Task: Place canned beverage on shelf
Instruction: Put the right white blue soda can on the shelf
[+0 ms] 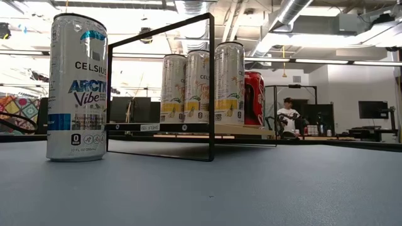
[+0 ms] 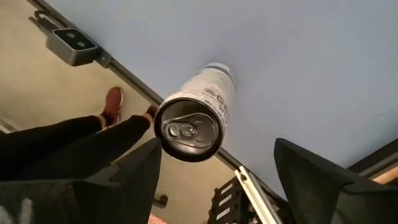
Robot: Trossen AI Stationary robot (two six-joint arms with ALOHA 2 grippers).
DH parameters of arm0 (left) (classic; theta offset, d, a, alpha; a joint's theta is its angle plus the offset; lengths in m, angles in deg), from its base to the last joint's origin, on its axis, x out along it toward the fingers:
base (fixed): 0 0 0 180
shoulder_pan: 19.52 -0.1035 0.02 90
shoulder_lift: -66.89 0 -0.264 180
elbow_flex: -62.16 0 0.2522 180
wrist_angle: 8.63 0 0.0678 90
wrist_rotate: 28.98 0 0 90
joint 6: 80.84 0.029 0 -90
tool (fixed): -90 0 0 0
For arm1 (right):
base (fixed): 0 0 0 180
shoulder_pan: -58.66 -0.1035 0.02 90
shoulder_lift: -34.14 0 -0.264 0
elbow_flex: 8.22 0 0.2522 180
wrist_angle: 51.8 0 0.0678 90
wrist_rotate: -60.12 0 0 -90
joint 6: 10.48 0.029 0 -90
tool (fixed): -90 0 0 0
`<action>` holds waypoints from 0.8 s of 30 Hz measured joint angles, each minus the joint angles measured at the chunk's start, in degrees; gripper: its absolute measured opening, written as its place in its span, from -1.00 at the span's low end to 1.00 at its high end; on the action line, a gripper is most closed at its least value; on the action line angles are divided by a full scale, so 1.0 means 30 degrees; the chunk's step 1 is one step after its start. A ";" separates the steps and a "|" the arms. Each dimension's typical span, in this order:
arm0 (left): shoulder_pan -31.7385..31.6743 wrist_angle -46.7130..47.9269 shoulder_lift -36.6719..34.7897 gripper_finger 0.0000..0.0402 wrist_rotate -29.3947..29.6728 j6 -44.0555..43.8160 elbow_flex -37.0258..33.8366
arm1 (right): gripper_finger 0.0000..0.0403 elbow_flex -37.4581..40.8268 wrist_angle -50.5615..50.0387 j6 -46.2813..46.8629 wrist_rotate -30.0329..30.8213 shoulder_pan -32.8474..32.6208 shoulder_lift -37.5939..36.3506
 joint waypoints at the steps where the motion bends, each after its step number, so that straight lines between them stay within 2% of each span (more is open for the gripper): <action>1: 0.0000 0.0007 0.0000 -0.07 -0.0033 -0.0006 0.0000 | 0.47 -0.0001 0.0085 0.0004 0.0000 -0.0033 0.0021; 6: 0.0000 0.0022 0.0000 -0.07 -0.0066 -0.0051 0.0000 | 0.47 0.0013 0.0247 -0.1396 -0.0136 -0.0045 0.0895; 12: 0.0000 0.0022 0.0000 -0.07 -0.0066 0.0021 0.0000 | 0.47 0.0006 0.0408 -0.4881 -0.2149 0.0819 0.0947; 17: 0.0000 0.0029 0.0000 -0.07 -0.0039 0.0007 0.0000 | 0.47 -0.0001 0.1020 -0.4434 -0.2040 0.1667 0.0925; 24: 0.0000 0.0029 0.0000 -0.07 -0.0058 0.0000 0.0000 | 0.47 -0.0001 0.0491 -0.2669 -0.1146 0.1035 0.0940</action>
